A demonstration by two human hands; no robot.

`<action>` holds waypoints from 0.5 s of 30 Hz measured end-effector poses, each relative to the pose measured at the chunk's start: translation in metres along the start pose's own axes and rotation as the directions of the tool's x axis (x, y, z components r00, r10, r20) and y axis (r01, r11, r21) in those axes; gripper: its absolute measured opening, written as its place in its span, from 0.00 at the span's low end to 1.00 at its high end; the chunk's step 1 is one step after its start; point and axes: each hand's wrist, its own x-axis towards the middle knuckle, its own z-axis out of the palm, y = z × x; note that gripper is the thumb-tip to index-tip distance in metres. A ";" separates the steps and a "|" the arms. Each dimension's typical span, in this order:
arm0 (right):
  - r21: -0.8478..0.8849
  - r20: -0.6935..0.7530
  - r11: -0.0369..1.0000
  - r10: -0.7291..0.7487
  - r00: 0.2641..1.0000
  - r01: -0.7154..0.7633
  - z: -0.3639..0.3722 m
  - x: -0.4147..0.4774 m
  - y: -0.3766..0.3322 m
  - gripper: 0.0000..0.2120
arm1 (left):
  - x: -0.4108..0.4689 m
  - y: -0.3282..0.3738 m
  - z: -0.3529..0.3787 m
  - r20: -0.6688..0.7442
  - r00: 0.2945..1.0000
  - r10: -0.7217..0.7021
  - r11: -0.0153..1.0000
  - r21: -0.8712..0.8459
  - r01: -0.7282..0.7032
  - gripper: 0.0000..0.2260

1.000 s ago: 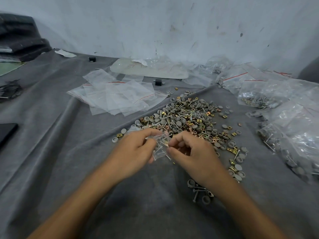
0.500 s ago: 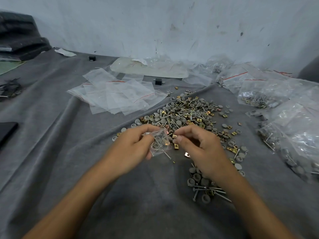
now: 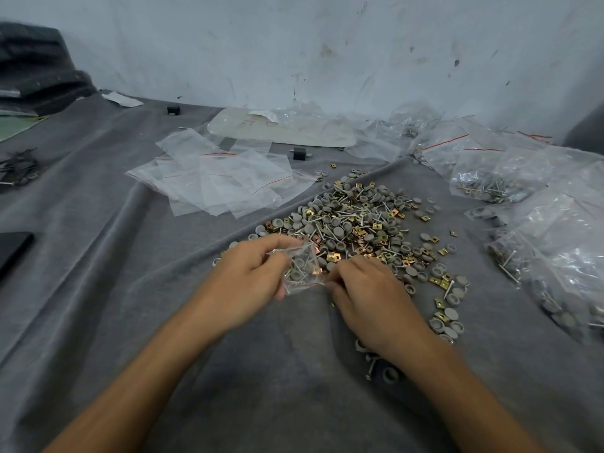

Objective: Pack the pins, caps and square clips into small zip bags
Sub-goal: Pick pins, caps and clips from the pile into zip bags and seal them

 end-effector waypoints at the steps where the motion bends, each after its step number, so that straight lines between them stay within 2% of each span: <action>1: 0.065 -0.031 0.997 0.035 0.999 -0.033 -0.002 0.000 0.001 0.05 | 0.000 0.000 0.000 0.002 1.000 0.001 1.000 0.002 -0.001 0.17; 3: 0.224 -0.124 0.972 0.097 0.987 -0.068 -0.006 0.000 0.003 0.05 | 0.000 0.000 0.000 0.007 1.000 0.005 1.000 0.013 -0.005 0.17; 5: 0.373 -0.226 0.927 0.129 0.966 -0.037 -0.011 -0.001 0.002 0.04 | -0.001 0.000 0.002 0.014 1.000 0.003 1.000 0.014 -0.004 0.17; 8: 0.466 -0.279 0.883 0.093 0.956 0.050 -0.014 -0.002 -0.005 0.02 | -0.001 0.001 0.005 0.009 1.000 0.006 1.000 0.019 -0.007 0.18; 10: 0.431 -0.246 0.897 0.011 0.969 0.099 -0.010 -0.003 -0.009 0.03 | -0.001 0.002 0.006 0.002 1.000 0.016 1.000 0.018 -0.016 0.17; 12: 0.469 -0.155 0.877 -0.038 0.987 0.108 -0.008 -0.003 -0.010 0.08 | -0.001 0.002 0.005 -0.001 1.000 0.015 1.000 0.018 -0.015 0.17; 14: 0.555 -0.094 0.829 -0.026 0.995 0.074 -0.014 -0.002 -0.004 0.12 | -0.001 0.003 0.004 -0.005 1.000 0.009 1.000 -0.001 -0.009 0.16; 15: 0.580 -0.094 0.813 0.002 0.996 0.053 -0.019 -0.001 0.003 0.11 | -0.001 0.003 0.004 -0.008 1.000 0.005 1.000 -0.014 -0.005 0.17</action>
